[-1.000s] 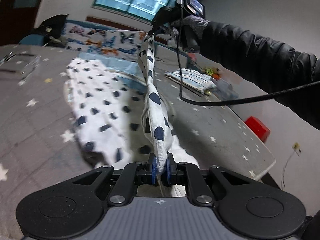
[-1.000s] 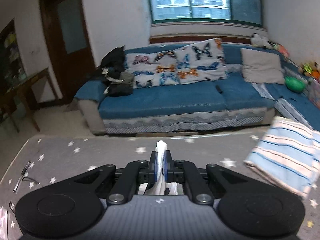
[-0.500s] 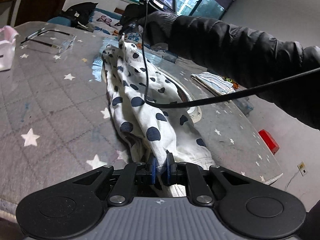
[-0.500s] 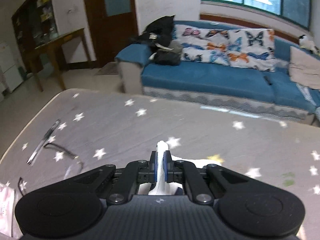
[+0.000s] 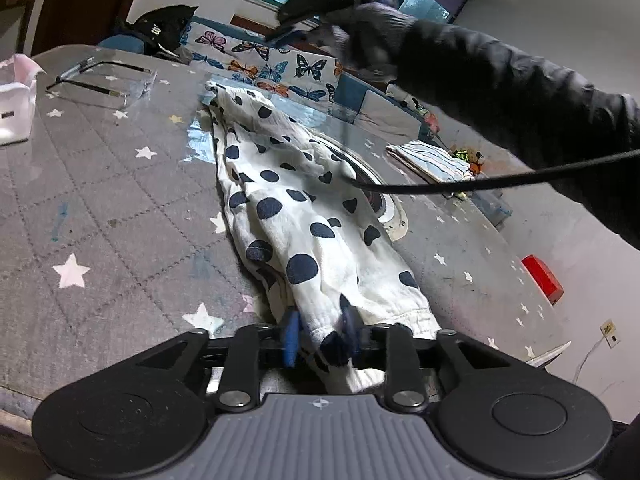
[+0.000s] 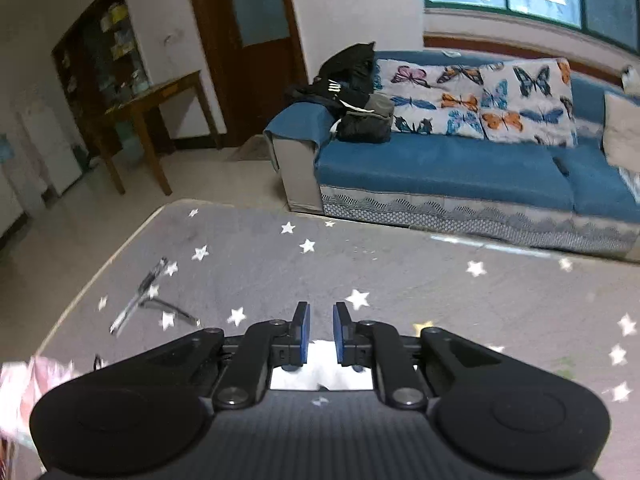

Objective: Fold clothes

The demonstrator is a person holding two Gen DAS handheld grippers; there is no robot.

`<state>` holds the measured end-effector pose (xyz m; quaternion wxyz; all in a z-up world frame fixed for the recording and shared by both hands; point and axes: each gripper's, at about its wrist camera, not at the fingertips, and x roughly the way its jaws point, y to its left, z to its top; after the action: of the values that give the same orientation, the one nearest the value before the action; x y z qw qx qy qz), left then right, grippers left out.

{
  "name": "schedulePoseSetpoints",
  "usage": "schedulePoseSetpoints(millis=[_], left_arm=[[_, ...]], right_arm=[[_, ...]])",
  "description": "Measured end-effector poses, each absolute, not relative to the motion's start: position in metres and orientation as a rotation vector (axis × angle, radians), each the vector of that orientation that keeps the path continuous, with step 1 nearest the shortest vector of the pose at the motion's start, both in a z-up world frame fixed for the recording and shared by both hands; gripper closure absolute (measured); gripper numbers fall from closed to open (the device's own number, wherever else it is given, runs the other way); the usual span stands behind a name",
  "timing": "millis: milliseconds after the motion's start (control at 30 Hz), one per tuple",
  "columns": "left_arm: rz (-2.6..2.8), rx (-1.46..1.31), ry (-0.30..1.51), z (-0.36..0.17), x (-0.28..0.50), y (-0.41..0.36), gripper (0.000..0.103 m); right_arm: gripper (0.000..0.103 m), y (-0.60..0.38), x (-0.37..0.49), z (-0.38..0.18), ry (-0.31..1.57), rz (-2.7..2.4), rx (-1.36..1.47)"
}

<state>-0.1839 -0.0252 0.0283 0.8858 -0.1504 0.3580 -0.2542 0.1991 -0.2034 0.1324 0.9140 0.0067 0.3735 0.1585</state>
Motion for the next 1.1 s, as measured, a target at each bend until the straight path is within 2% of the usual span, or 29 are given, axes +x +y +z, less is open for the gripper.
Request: schedulePoseSetpoints(millis=[33,67,200,300,433,733,800,1100], left_arm=[[-0.529,-0.312,0.74,0.029,-0.184,-0.025,0.069],[-0.53,-0.31,0.735,0.03,-0.184,-0.025,0.069],[-0.521,-0.307,0.714,0.034,-0.181,-0.025,0.069],[-0.525,-0.308,0.714,0.036,-0.184,-0.028,0.072],[-0.531,-0.309,0.713,0.038,-0.186,-0.032,0.076],[-0.525,-0.311,0.715,0.045,-0.193,-0.037,0.076],[-0.493,-0.31,0.708,0.049,-0.193,-0.032,0.073],[-0.499,-0.25,0.616,0.07,-0.154,-0.051,0.075]], right_arm=[[0.079,-0.207,0.192,0.137,0.769,0.335,-0.017],[0.076,-0.21,0.185,0.141,0.768,0.343,-0.048],[0.073,-0.222,0.151,0.143,0.788,0.38,-0.161],[0.066,-0.232,0.123,0.134,0.823,0.401,-0.214],[0.066,-0.248,0.086,0.117,0.875,0.427,-0.249],[0.065,-0.264,-0.027,0.09,0.916,0.615,-0.284],[0.065,-0.261,-0.052,0.086,0.905,0.657,-0.325],[0.065,-0.236,-0.131,0.067,0.834,0.838,-0.465]])
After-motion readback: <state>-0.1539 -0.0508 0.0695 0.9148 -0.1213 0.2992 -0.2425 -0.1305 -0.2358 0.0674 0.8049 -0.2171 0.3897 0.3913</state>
